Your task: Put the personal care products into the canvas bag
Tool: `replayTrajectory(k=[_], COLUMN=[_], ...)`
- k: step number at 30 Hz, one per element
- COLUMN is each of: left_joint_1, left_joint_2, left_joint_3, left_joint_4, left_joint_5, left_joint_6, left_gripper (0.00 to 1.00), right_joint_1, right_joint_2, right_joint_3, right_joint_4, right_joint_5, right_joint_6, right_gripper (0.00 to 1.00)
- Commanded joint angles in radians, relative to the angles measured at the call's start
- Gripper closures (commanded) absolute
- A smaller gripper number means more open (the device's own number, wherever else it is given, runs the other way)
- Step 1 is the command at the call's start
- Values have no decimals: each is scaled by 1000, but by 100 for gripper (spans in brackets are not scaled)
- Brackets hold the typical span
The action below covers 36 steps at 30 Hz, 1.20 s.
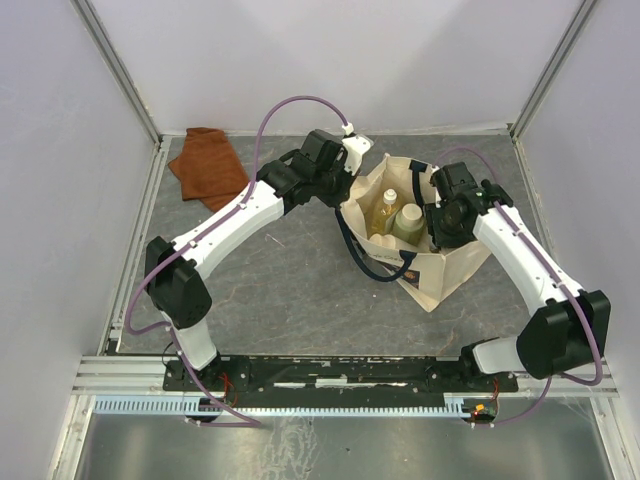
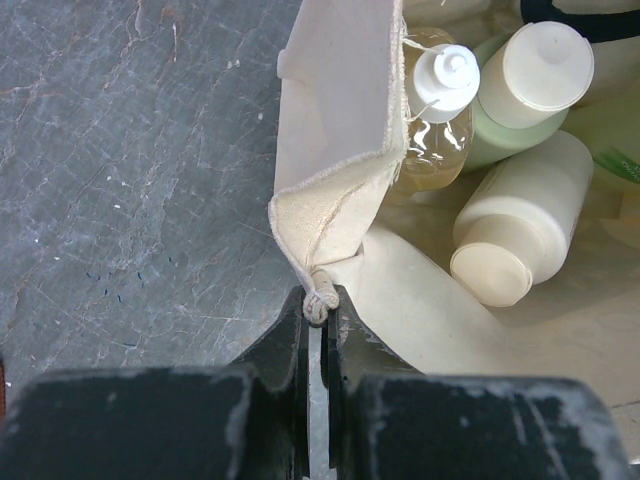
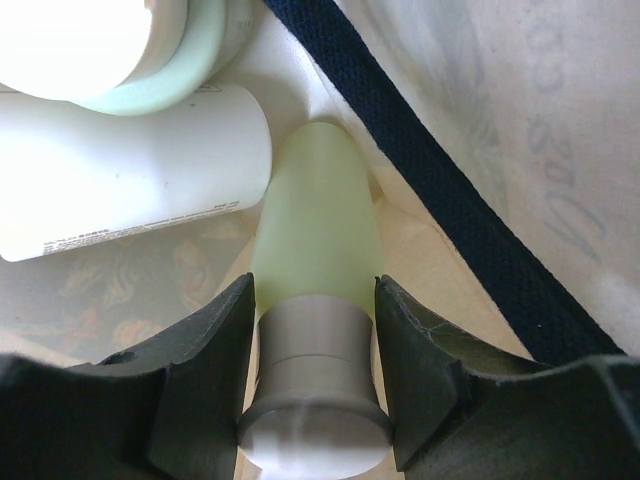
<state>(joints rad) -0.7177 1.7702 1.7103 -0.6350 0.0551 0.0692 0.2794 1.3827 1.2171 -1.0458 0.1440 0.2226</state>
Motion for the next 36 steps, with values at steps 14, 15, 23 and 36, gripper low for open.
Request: replayTrajectory(k=[14,15,23,36], left_joint_1=[6,6,8,8], left_joint_2=[-40,-43,-62,-87], left_joint_3=[58,62,108,120], left_joint_4=[-20,-24,-72,-118], left_joint_5=[-31,-35,-57,-115], left_joint_6=[27,27,32,48], left_gripper=[97,97,97,97], right_joint_1=[4,4,5,-23], right_joint_2=[-48,-46,13,173], right_joint_3=[246,287,580,762], right_joint_4=[-239,-257,-344,-153], right_joint_5=[-11,-11,-7,97], right_joint_6=[13,11,-13,-122], right_gripper=[26,26,24,20])
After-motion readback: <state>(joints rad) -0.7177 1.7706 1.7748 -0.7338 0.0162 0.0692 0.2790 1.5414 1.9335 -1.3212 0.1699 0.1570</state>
